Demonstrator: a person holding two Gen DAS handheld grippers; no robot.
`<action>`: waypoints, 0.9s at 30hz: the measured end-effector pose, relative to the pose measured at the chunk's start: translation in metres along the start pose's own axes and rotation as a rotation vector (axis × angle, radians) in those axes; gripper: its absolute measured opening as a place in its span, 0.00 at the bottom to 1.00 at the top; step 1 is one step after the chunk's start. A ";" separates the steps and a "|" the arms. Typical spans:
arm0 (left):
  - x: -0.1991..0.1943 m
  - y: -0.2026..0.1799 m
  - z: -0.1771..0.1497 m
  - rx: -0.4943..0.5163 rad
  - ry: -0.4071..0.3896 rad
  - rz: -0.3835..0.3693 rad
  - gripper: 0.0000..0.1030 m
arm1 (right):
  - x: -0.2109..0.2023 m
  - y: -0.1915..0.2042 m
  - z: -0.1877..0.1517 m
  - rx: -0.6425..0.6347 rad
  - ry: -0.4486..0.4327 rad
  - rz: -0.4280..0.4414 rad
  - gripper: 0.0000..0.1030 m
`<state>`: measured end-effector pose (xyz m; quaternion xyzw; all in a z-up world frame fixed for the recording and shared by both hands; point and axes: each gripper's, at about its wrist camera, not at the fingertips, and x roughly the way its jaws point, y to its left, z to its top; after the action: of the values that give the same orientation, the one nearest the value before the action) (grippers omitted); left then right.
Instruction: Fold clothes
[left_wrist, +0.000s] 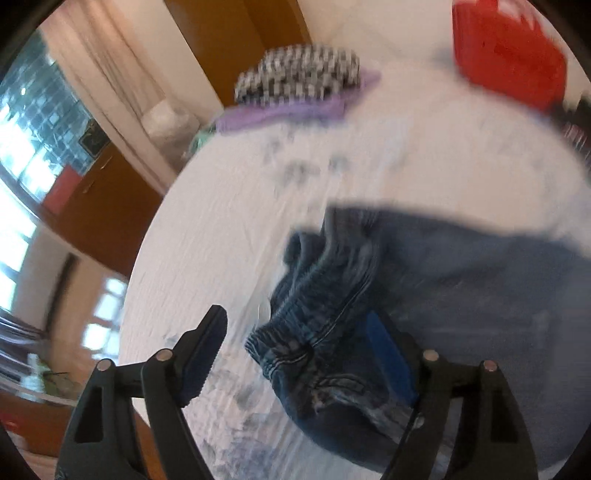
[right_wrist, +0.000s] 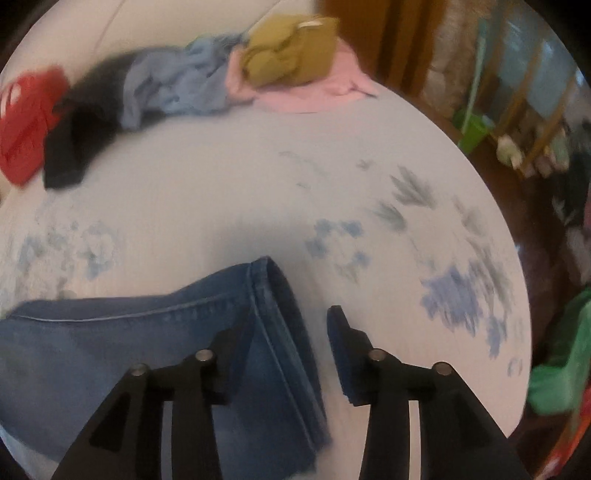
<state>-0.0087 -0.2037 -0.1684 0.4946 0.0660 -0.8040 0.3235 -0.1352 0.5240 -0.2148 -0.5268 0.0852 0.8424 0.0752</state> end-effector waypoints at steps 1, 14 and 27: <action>-0.009 0.004 0.002 -0.020 -0.019 -0.039 0.76 | -0.007 -0.011 -0.007 0.058 0.000 0.047 0.45; 0.025 -0.036 -0.010 0.014 0.126 -0.250 0.76 | -0.032 -0.001 -0.062 0.248 0.070 0.231 0.46; -0.052 -0.176 -0.047 0.111 0.097 -0.345 0.82 | -0.059 0.043 -0.013 -0.067 0.035 0.224 0.80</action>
<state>-0.0608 -0.0227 -0.1856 0.5314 0.1210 -0.8251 0.1493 -0.1076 0.4768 -0.1649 -0.5310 0.1166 0.8384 -0.0388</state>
